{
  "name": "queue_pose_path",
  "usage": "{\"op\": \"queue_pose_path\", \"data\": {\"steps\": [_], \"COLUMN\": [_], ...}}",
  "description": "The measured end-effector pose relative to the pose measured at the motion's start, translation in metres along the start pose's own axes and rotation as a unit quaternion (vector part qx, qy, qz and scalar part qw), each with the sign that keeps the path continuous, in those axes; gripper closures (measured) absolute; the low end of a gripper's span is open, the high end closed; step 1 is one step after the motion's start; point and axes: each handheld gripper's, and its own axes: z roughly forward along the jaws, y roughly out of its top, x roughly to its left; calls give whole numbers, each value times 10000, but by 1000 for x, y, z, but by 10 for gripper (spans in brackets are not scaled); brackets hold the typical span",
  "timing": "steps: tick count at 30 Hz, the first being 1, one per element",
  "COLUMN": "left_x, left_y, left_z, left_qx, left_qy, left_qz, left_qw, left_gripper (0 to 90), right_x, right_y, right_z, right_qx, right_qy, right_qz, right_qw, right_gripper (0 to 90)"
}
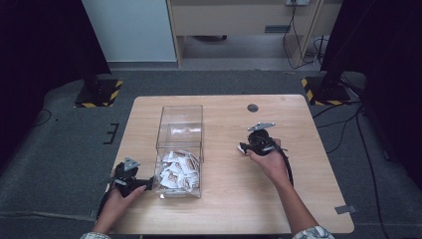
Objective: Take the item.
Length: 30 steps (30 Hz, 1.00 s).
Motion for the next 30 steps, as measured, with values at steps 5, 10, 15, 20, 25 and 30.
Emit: {"op": "queue_pose_path", "data": {"steps": [5, 10, 15, 20, 25, 30], "left_x": [0, 0, 0, 0, 0, 0], "left_y": [0, 0, 0, 0, 0, 0], "left_z": [0, 0, 0, 0, 0, 0], "left_qx": [1, 0, 0, 0, 1, 0], "left_qy": [1, 1, 2, 2, 2, 9], "left_qz": [9, 9, 7, 8, 8, 3], "left_qw": [10000, 10000, 10000, 10000, 10000, 10000], "left_gripper": [0, 0, 0, 0, 0, 0], "right_x": [-1, -3, -4, -1, 5, 7], "right_y": [1, 2, 5, 4, -6, -20], "right_z": [-3, -5, -11, -19, -32, -43], "right_qx": [-31, -81, -186, -212, -256, -289], "right_qy": [-49, -91, -77, 87, 254, 197], "right_qz": [75, 179, 267, 163, 96, 28], "right_qw": [10000, 9998, 9994, 9996, 9993, 9994], "right_gripper": [451, 323, 221, 112, 84, 91]}}
